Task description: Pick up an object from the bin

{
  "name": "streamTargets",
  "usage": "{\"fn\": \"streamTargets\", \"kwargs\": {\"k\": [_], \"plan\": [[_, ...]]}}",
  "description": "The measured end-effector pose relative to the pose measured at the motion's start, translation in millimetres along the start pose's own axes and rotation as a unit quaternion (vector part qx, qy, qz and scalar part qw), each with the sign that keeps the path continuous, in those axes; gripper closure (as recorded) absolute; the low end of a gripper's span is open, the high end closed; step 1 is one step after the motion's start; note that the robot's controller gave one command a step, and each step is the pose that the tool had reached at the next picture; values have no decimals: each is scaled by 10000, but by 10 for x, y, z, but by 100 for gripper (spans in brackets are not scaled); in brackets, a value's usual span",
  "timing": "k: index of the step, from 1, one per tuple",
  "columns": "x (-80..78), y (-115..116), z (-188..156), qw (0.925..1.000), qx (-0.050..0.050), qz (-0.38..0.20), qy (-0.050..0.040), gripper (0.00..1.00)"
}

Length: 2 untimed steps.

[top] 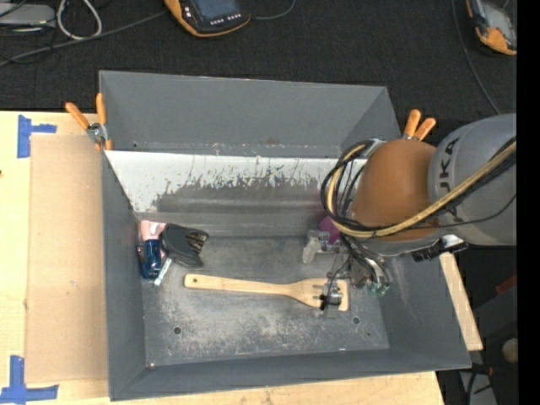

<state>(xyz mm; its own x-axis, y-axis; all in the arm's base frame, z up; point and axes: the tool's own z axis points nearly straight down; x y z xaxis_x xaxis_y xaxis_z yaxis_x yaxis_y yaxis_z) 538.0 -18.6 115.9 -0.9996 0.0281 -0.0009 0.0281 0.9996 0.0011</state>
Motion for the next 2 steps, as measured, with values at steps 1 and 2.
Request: {"fn": "streamTargets", "kwargs": {"k": [1,2], "plan": [[27,8,452,10000,0,1,43,0],[17,119,451,9995,-5,-316,23,100]]}}
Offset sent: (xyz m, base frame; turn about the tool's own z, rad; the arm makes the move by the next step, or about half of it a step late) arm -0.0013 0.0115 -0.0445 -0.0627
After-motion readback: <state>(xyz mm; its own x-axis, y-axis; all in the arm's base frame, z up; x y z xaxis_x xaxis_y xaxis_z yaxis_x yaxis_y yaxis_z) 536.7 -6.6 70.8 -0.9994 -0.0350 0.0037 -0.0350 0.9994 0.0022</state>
